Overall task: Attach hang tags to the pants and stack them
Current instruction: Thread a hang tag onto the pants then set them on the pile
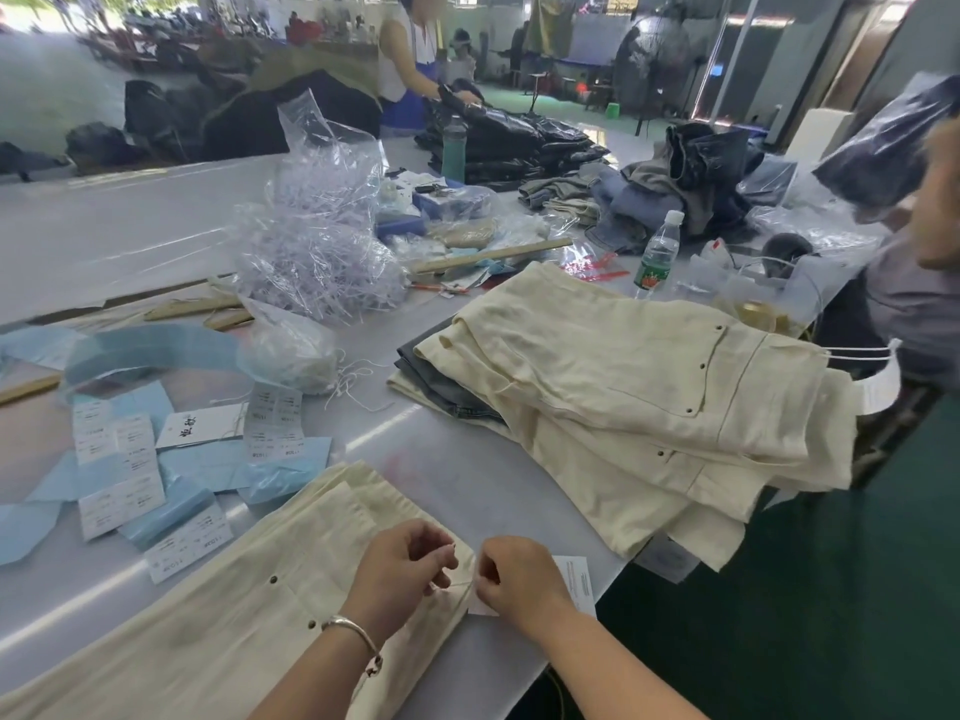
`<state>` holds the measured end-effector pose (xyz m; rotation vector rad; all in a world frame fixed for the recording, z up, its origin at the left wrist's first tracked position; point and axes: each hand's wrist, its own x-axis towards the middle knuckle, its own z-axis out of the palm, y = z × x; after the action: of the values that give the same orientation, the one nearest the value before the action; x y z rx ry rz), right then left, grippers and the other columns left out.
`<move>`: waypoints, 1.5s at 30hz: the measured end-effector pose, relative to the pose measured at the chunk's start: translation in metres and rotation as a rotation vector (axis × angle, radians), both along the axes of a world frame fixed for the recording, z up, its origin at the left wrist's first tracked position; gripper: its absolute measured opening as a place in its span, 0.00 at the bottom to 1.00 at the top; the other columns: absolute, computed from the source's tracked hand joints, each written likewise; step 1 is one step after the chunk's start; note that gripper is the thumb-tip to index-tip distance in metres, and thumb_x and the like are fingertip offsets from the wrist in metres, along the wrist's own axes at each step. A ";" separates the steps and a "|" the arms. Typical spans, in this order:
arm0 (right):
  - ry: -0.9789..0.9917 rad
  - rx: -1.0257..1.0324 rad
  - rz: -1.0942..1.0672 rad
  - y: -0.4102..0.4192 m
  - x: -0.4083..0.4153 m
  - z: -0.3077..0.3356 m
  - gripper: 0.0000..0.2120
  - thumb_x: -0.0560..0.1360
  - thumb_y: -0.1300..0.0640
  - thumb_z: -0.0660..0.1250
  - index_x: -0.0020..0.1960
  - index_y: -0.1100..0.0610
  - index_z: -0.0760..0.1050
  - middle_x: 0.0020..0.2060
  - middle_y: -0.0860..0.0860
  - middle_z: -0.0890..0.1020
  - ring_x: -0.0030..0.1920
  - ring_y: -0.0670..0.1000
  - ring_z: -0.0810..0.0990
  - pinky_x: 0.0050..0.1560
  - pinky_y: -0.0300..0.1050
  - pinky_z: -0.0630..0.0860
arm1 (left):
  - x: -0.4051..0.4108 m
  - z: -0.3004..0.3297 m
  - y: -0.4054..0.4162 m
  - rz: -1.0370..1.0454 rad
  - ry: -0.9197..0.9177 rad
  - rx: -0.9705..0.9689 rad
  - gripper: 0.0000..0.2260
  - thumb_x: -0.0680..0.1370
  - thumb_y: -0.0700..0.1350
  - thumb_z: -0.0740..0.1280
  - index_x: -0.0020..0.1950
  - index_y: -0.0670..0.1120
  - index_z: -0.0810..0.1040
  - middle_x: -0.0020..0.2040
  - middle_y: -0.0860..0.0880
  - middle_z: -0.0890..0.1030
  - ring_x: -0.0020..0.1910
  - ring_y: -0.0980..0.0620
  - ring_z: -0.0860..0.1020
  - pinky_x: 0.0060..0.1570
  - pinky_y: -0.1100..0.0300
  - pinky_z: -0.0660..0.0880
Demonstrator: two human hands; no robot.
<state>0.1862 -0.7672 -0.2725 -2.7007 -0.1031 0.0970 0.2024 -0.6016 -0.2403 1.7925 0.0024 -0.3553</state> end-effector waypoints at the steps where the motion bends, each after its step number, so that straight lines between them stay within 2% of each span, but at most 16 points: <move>1: -0.017 0.027 -0.026 0.001 0.000 0.003 0.07 0.74 0.55 0.64 0.44 0.57 0.77 0.44 0.52 0.82 0.45 0.51 0.78 0.41 0.36 0.64 | 0.000 0.001 0.000 0.000 -0.001 0.000 0.06 0.76 0.31 0.67 0.41 0.39 0.78 0.30 0.48 0.82 0.26 0.55 0.77 0.27 0.65 0.71; 3: -0.044 0.140 -0.106 0.002 0.001 0.012 0.05 0.71 0.55 0.67 0.42 0.56 0.79 0.40 0.50 0.83 0.41 0.48 0.77 0.38 0.33 0.64 | 0.000 0.003 0.001 0.001 -0.013 0.003 0.05 0.75 0.32 0.68 0.41 0.40 0.78 0.31 0.48 0.82 0.26 0.55 0.78 0.28 0.65 0.71; 5: -0.039 0.340 -0.181 0.005 0.003 0.024 0.02 0.69 0.58 0.70 0.40 0.55 0.81 0.34 0.44 0.81 0.35 0.42 0.76 0.35 0.27 0.65 | -0.001 0.007 0.002 0.005 -0.035 0.002 0.05 0.75 0.32 0.69 0.41 0.40 0.79 0.31 0.48 0.82 0.27 0.55 0.78 0.28 0.65 0.71; 7: 0.017 0.544 -0.212 0.011 0.004 0.036 0.05 0.69 0.63 0.69 0.40 0.56 0.83 0.31 0.43 0.80 0.32 0.38 0.76 0.35 0.27 0.69 | -0.001 0.012 0.004 0.010 -0.058 0.000 0.05 0.74 0.33 0.70 0.40 0.40 0.80 0.31 0.48 0.82 0.28 0.55 0.78 0.28 0.66 0.71; 10: 0.087 0.810 -0.213 0.021 0.004 0.049 0.08 0.71 0.69 0.67 0.42 0.60 0.83 0.31 0.49 0.81 0.32 0.40 0.78 0.36 0.35 0.75 | -0.001 0.020 0.005 0.007 -0.084 0.003 0.04 0.74 0.32 0.70 0.41 0.39 0.81 0.30 0.48 0.81 0.28 0.55 0.77 0.28 0.65 0.72; 14: 0.082 0.899 -0.188 0.031 -0.001 0.054 0.16 0.71 0.73 0.65 0.38 0.53 0.81 0.33 0.48 0.82 0.36 0.42 0.80 0.41 0.36 0.76 | -0.004 0.026 0.012 0.018 -0.078 0.020 0.04 0.72 0.31 0.71 0.39 0.39 0.81 0.30 0.46 0.82 0.27 0.54 0.78 0.28 0.64 0.73; 19: 0.177 1.092 -0.226 0.039 -0.010 0.052 0.09 0.72 0.71 0.68 0.41 0.59 0.81 0.35 0.54 0.83 0.37 0.50 0.82 0.39 0.42 0.79 | -0.010 0.028 0.022 0.048 -0.072 0.070 0.05 0.71 0.32 0.70 0.37 0.40 0.81 0.29 0.46 0.82 0.25 0.54 0.77 0.27 0.63 0.72; 23: 0.105 1.068 -0.192 0.045 -0.014 0.055 0.11 0.71 0.73 0.69 0.42 0.57 0.81 0.36 0.56 0.82 0.39 0.53 0.80 0.44 0.49 0.77 | -0.016 0.030 0.029 0.030 -0.111 0.132 0.06 0.69 0.33 0.70 0.34 0.43 0.81 0.27 0.46 0.80 0.25 0.55 0.75 0.27 0.65 0.72; 26: 0.108 1.043 -0.151 0.047 -0.017 0.058 0.13 0.70 0.75 0.67 0.45 0.59 0.80 0.33 0.53 0.80 0.35 0.50 0.78 0.41 0.45 0.75 | -0.020 0.031 0.035 -0.015 -0.149 0.206 0.05 0.69 0.35 0.71 0.33 0.44 0.81 0.27 0.48 0.79 0.26 0.55 0.76 0.29 0.63 0.73; 29: 0.126 0.967 -0.106 0.049 -0.020 0.061 0.13 0.69 0.75 0.67 0.48 0.61 0.80 0.32 0.52 0.80 0.33 0.47 0.78 0.40 0.41 0.75 | -0.023 0.031 0.041 -0.055 -0.198 0.290 0.05 0.68 0.37 0.72 0.34 0.45 0.81 0.30 0.47 0.81 0.31 0.51 0.79 0.35 0.56 0.76; 33: 0.148 0.893 -0.075 0.053 -0.023 0.064 0.14 0.68 0.75 0.68 0.46 0.59 0.79 0.33 0.55 0.80 0.33 0.49 0.78 0.43 0.48 0.76 | -0.026 0.030 0.049 -0.139 -0.279 0.370 0.05 0.69 0.37 0.72 0.34 0.45 0.81 0.31 0.48 0.81 0.33 0.51 0.79 0.38 0.55 0.76; 36: 0.182 0.882 -0.066 0.052 -0.023 0.067 0.14 0.68 0.75 0.68 0.46 0.59 0.78 0.32 0.54 0.80 0.32 0.50 0.78 0.43 0.49 0.76 | -0.026 0.028 0.054 -0.174 -0.253 0.324 0.05 0.70 0.35 0.73 0.36 0.43 0.81 0.31 0.47 0.82 0.32 0.50 0.80 0.37 0.56 0.77; 40: 0.233 0.908 -0.067 0.055 -0.026 0.072 0.13 0.68 0.75 0.69 0.47 0.61 0.78 0.32 0.54 0.81 0.31 0.49 0.78 0.41 0.47 0.76 | -0.026 0.027 0.061 -0.216 -0.236 0.263 0.07 0.71 0.33 0.73 0.36 0.43 0.81 0.31 0.48 0.83 0.28 0.54 0.80 0.30 0.65 0.73; 45: 0.265 0.942 -0.029 0.055 -0.028 0.078 0.12 0.68 0.74 0.71 0.48 0.62 0.78 0.34 0.57 0.81 0.32 0.51 0.78 0.41 0.46 0.76 | -0.021 0.030 0.070 -0.308 -0.166 0.140 0.05 0.73 0.35 0.73 0.39 0.38 0.79 0.33 0.44 0.84 0.30 0.50 0.82 0.30 0.62 0.75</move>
<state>0.1579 -0.7125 -0.1940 -1.7310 -0.0176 0.3088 0.1817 -0.5315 -0.2108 1.9593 -0.3778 -0.4321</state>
